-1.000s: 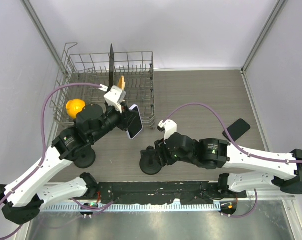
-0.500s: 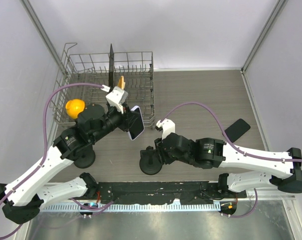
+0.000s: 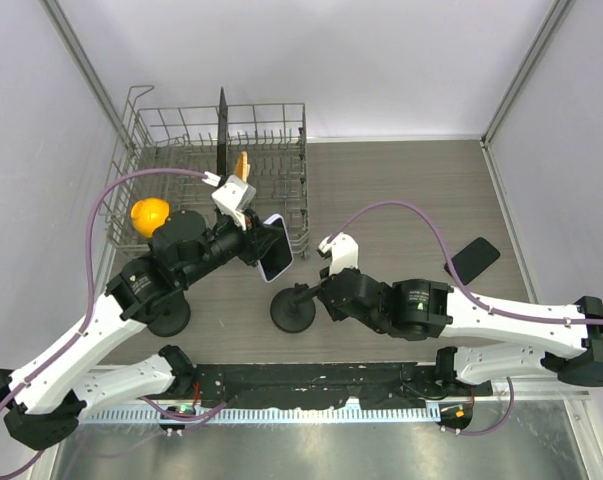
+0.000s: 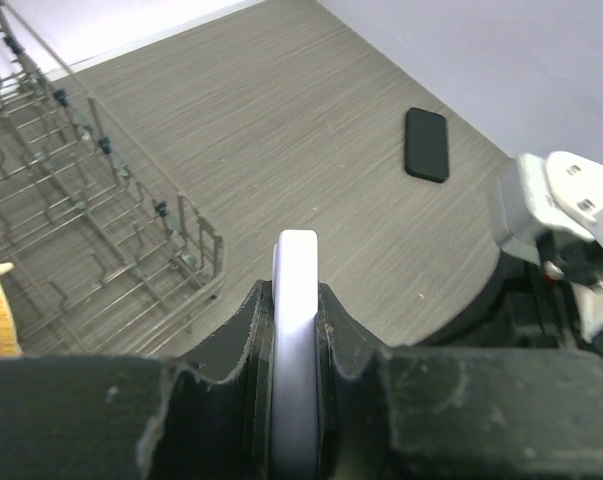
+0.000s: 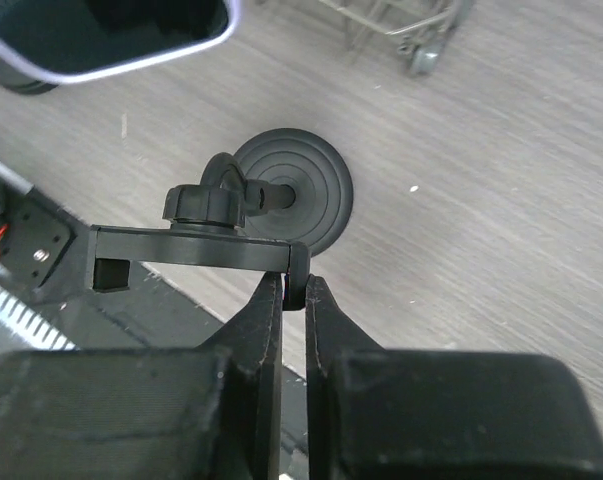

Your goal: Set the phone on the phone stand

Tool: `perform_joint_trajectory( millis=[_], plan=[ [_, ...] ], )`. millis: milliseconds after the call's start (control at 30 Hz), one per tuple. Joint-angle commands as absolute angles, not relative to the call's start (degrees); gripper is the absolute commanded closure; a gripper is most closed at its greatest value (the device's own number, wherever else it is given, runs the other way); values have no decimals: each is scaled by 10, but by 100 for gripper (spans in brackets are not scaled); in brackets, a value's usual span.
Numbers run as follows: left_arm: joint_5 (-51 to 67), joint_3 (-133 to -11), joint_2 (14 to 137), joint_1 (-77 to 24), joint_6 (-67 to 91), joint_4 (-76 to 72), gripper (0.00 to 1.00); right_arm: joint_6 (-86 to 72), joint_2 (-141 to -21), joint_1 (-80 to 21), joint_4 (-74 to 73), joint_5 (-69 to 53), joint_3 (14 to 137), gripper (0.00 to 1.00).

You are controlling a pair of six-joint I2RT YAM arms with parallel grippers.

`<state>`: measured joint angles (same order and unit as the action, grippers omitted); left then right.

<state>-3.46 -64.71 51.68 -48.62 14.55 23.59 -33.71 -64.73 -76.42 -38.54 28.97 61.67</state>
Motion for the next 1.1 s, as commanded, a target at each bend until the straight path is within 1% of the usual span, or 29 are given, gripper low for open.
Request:
perform_joint_trajectory(
  millis=[0,100,267,367,400,433,567,633,767,833,933,1067],
  plan=[
    [59,-633,474,-487,151,124,100,-300,-599,-765,-289,397,603,99],
    [117,-611,448,-486,149,85,100,-276,-603,-764,-292,418,607,99],
    [212,-599,433,-486,157,54,100,-272,-612,-743,-311,399,623,99],
    [298,-602,451,-486,163,43,100,-279,-612,-716,-313,339,626,99],
    [341,-602,455,-487,167,38,100,-279,-612,-707,-316,294,627,99],
    [370,-599,463,-487,170,21,100,-277,-613,-684,-318,273,630,99],
    [474,-580,478,-487,212,-42,100,-261,-612,-648,-323,171,633,99],
    [496,-573,483,-487,225,-71,100,-241,-610,-642,-324,128,636,99],
    [505,-562,489,-487,220,-81,100,-223,-626,-638,-338,109,649,99],
    [516,-549,489,-486,214,-112,100,-216,-641,-639,-341,97,654,99],
    [543,-522,491,-487,201,-147,100,-208,-659,-634,-339,72,657,99],
    [581,-527,519,-487,186,-148,100,-199,-668,-619,-332,34,658,99]
  ],
)
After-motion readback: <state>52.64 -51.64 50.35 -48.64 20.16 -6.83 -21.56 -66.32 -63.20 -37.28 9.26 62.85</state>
